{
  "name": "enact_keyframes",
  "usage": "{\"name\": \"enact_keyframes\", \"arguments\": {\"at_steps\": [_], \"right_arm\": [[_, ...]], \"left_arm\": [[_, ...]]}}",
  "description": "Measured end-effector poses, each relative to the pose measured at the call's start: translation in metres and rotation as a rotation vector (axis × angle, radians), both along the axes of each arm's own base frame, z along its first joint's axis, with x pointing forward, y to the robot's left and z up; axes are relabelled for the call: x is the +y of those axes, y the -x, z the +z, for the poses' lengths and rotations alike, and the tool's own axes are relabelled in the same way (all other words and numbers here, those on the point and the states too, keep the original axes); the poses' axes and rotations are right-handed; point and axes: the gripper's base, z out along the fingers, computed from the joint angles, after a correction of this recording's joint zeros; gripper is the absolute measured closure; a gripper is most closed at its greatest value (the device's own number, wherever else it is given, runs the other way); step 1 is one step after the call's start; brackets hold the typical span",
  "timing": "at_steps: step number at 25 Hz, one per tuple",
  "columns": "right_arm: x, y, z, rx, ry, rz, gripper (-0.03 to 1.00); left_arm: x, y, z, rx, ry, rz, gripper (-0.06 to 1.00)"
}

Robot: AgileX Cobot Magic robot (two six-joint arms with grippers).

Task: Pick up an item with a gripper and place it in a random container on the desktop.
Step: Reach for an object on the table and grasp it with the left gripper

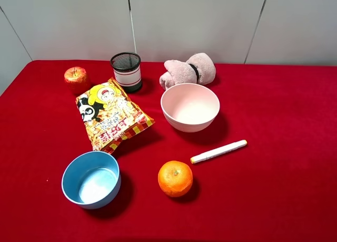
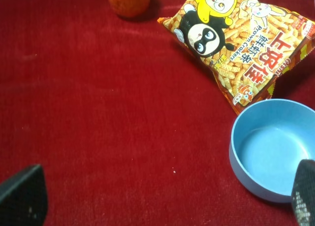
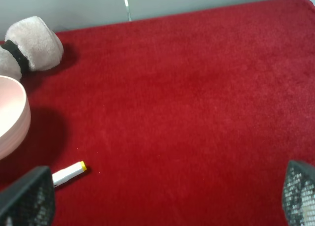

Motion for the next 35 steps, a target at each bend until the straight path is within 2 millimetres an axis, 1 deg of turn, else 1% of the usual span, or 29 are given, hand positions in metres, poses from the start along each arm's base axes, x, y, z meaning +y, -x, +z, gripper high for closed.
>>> {"name": "enact_keyframes", "arguments": {"at_steps": [26, 35], "right_arm": [[0.0000, 0.0000, 0.0000, 0.000, 0.000, 0.000, 0.28], [0.0000, 0.0000, 0.0000, 0.000, 0.000, 0.000, 0.28]], "left_arm": [[0.0000, 0.0000, 0.0000, 0.000, 0.001, 0.001, -0.05], [0.0000, -0.0028, 0.0031, 0.002, 0.052, 0.038, -0.05]]}}
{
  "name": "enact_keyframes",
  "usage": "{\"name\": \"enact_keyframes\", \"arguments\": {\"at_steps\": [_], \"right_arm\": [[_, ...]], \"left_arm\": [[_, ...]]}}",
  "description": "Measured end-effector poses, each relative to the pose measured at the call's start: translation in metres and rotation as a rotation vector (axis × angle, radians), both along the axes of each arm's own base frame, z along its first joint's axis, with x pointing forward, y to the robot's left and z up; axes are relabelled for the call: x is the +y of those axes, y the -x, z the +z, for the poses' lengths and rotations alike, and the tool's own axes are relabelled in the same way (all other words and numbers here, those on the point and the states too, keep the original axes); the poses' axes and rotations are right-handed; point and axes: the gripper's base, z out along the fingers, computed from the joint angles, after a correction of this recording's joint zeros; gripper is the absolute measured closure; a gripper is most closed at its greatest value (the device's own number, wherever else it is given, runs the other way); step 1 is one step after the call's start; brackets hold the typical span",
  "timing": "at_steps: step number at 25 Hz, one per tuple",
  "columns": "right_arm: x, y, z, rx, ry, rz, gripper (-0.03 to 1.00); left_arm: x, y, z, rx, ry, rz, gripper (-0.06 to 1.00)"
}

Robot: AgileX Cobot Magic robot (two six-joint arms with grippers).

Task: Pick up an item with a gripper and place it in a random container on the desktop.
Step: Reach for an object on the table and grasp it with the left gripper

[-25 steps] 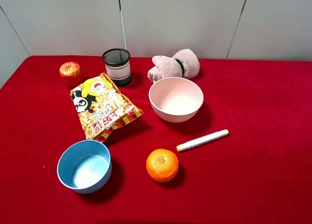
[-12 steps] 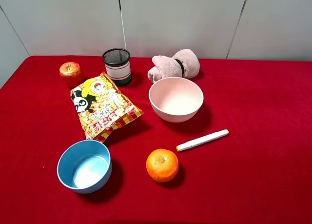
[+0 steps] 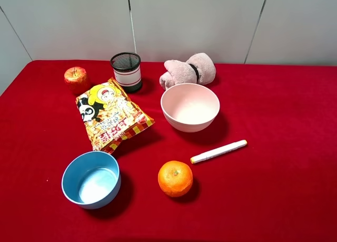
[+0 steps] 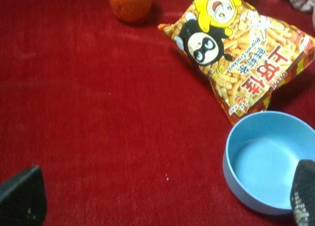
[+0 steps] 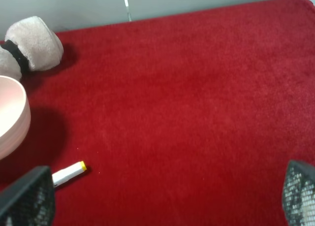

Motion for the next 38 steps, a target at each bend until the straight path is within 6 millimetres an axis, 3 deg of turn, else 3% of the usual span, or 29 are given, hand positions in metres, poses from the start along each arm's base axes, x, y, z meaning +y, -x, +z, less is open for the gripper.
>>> {"name": "enact_keyframes", "arguments": {"at_steps": [6, 17, 24, 38], "right_arm": [[0.000, 0.000, 0.000, 0.000, 0.000, 0.000, 0.28], [0.000, 0.000, 0.000, 0.000, 0.000, 0.000, 0.28], [0.000, 0.000, 0.000, 0.000, 0.000, 0.000, 0.28], [0.000, 0.000, 0.000, 0.000, 0.000, 0.000, 0.28]], "left_arm": [[-0.001, -0.024, 0.021, 0.110, -0.004, -0.002, -0.05], [-0.014, -0.093, 0.059, 0.302, -0.004, -0.191, -0.05], [-0.028, -0.134, 0.058, 0.408, -0.013, -0.318, -0.05], [-0.093, -0.189, 0.043, 0.516, -0.113, -0.587, -0.05]]}}
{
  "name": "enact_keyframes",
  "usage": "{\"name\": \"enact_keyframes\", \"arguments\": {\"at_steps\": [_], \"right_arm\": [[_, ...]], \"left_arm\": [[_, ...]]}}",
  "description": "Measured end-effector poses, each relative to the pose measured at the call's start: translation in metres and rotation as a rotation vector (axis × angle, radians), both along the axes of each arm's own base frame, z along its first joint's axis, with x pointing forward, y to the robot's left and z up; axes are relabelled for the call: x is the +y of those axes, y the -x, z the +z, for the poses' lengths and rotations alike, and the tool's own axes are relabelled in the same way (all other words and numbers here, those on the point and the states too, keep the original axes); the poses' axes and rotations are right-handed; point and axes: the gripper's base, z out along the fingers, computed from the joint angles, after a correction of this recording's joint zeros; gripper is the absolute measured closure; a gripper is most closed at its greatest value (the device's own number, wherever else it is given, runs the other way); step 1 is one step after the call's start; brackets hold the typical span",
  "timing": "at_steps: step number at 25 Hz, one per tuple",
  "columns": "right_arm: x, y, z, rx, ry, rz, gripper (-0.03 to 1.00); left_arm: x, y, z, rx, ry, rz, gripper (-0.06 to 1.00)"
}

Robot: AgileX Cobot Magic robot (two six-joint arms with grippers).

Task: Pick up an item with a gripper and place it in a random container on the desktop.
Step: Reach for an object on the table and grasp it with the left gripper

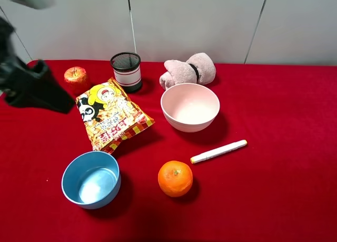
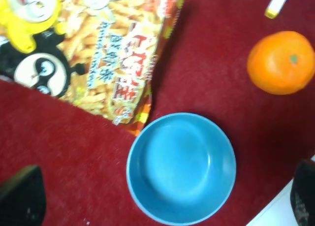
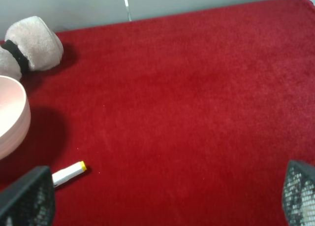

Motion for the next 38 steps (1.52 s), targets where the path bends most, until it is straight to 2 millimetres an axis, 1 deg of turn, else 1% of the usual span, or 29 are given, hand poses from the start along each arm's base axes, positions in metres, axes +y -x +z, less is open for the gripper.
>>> {"name": "enact_keyframes", "arguments": {"at_steps": [5, 14, 24, 28, 34, 38], "right_arm": [[0.000, 0.000, 0.000, 0.000, 0.000, 0.000, 0.28], [0.000, 0.000, 0.000, 0.000, 0.000, 0.000, 0.28], [0.000, 0.000, 0.000, 0.000, 0.000, 0.000, 0.28], [0.000, 0.000, 0.000, 0.000, 0.000, 0.000, 0.28], [0.000, 0.000, 0.000, 0.000, 0.000, 0.000, 0.28], [0.000, 0.000, 0.000, 0.000, -0.002, 0.001, 0.28]], "left_arm": [[-0.027, -0.010, -0.009, 0.027, -0.008, -0.070, -0.05], [-0.083, -0.019, -0.031, 0.094, -0.069, -0.225, -0.05], [-0.148, -0.018, -0.054, 0.127, -0.136, -0.391, -0.05], [-0.165, -0.013, -0.068, 0.152, -0.161, -0.436, -0.05], [-0.179, -0.006, -0.086, 0.189, -0.189, -0.448, -0.05], [-0.185, -0.003, -0.096, 0.207, -0.205, -0.456, -0.05]]}}
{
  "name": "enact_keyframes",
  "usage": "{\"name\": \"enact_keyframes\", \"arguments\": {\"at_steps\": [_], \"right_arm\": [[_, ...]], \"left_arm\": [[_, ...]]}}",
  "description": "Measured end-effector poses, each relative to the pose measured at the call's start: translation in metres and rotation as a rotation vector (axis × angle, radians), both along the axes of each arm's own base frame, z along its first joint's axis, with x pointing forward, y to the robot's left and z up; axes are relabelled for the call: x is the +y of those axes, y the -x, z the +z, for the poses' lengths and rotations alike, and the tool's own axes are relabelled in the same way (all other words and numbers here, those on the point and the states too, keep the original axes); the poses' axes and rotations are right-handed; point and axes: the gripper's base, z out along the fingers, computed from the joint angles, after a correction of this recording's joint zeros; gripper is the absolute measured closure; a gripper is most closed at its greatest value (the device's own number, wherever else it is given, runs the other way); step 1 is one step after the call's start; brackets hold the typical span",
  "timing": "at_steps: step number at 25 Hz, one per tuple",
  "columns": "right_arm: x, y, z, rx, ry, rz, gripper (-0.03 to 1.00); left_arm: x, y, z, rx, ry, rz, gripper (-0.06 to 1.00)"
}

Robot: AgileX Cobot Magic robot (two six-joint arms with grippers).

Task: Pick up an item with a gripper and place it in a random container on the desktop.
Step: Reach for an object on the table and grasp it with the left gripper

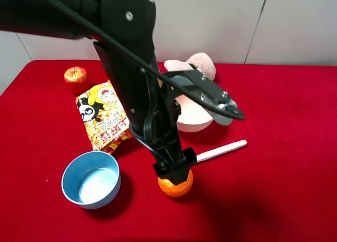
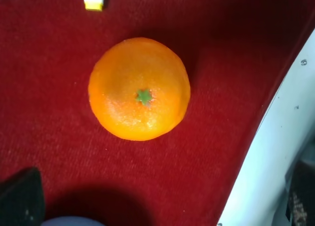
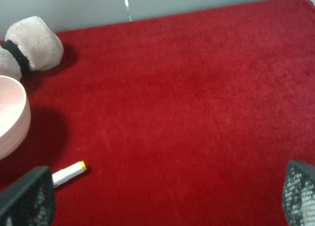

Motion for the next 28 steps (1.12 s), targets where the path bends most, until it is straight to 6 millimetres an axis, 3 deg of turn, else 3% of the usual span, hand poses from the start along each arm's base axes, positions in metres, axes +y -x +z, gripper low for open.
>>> {"name": "enact_keyframes", "arguments": {"at_steps": [14, 28], "right_arm": [[0.001, 0.000, 0.000, 0.000, -0.012, 0.008, 0.28], [0.002, 0.000, 0.000, -0.001, -0.017, 0.012, 0.28]], "left_arm": [[-0.019, 0.002, -0.054, 0.063, -0.103, -0.022, -0.04], [-0.027, -0.009, -0.099, 0.022, -0.148, -0.042, -0.04]]}}
